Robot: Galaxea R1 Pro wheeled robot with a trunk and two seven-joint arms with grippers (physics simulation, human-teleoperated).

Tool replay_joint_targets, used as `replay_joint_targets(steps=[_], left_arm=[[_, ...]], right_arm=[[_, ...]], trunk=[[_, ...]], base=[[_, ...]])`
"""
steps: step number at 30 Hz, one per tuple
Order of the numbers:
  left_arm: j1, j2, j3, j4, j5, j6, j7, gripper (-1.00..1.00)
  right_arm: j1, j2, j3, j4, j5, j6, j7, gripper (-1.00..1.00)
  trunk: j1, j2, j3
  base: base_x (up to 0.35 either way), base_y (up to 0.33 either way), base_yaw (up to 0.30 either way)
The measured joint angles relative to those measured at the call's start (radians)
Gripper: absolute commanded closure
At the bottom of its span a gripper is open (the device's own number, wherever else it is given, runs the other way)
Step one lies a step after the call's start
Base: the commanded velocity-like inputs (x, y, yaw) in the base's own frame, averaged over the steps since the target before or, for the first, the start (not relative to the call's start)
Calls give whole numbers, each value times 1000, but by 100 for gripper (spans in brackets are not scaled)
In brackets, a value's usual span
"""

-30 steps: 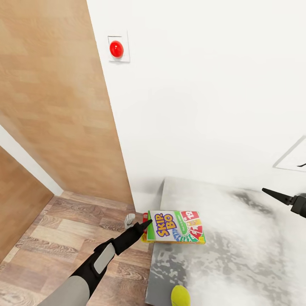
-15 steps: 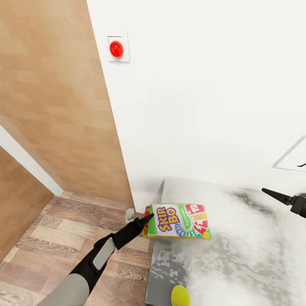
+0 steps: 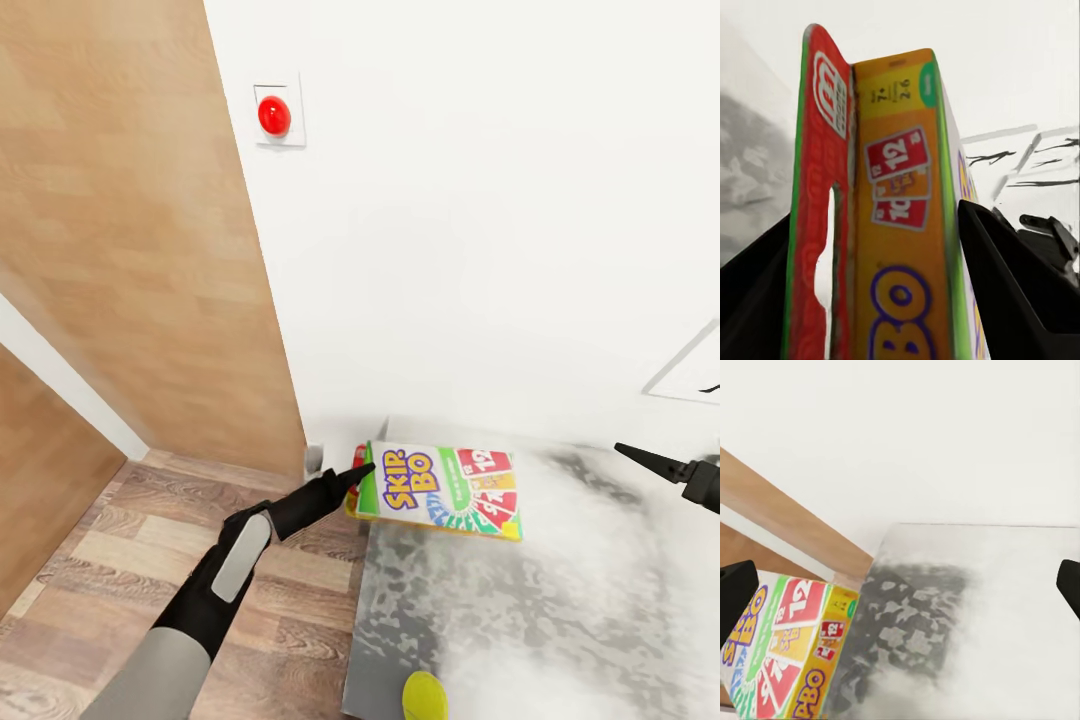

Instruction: Put all the toys in the child's room - the three board games (two on the bed and one on the table), the two jigsaw puzzles on the table, and the tennis ball on the table - inside the toy box on the table in the child's room.

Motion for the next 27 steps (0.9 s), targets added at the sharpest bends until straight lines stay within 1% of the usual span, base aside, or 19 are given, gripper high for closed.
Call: replay_joint_targets(steps=[1, 2, 4, 7, 12, 15, 16, 18, 19, 22, 27], left_arm=[[0, -1, -1, -23, 1, 9, 8, 100], [0, -1, -2, -24, -3, 8, 8, 100], [1, -2, -3, -64, 8, 25, 21, 100], [6, -3, -3, -111, 12, 41, 40, 100], [8, -2, -2, -142, 14, 51, 65, 100], [4, -3, -4, -172, 10, 64, 116, 100], [4, -3, -4, -173, 11, 65, 117, 100], [-2, -2, -5, -191, 9, 77, 169, 100], [-2, -2, -5, -191, 12, 78, 170, 100], [-7, -2, -6, -214, 15, 101, 230, 100], [-9, -3, -4, -234, 19, 124, 268, 100]], right_arm=[[0, 0, 0, 0, 0, 0, 1, -100], [0, 0, 0, 0, 0, 0, 1, -100], [0, 0, 0, 0, 0, 0, 2, -100], [1, 1, 0, 1, 1, -1, 1, -100], [1, 3, 0, 1, 2, -6, 2, -100], [1, 8, -2, 1, 1, -7, 4, -100], [1, 8, -2, 1, 1, -7, 4, -100], [0, 9, -2, 1, 1, -6, 6, -100], [0, 10, -2, 1, 1, -6, 6, -100], [0, 11, -1, 1, 1, -4, 8, -100], [0, 12, 4, 1, 1, -3, 10, -100]], trunk=[[0, 0, 0], [0, 0, 0], [0, 0, 0], [0, 0, 0], [0, 0, 0], [0, 0, 0], [0, 0, 1], [0, 0, 2], [0, 0, 2], [0, 0, 6], [0, 0, 12]], base=[[0, 0, 0], [0, 0, 0], [0, 0, 0], [0, 0, 0], [0, 0, 0], [0, 0, 0], [0, 0, 0], [0, 0, 0], [0, 0, 0], [0, 0, 0], [0, 0, 0]])
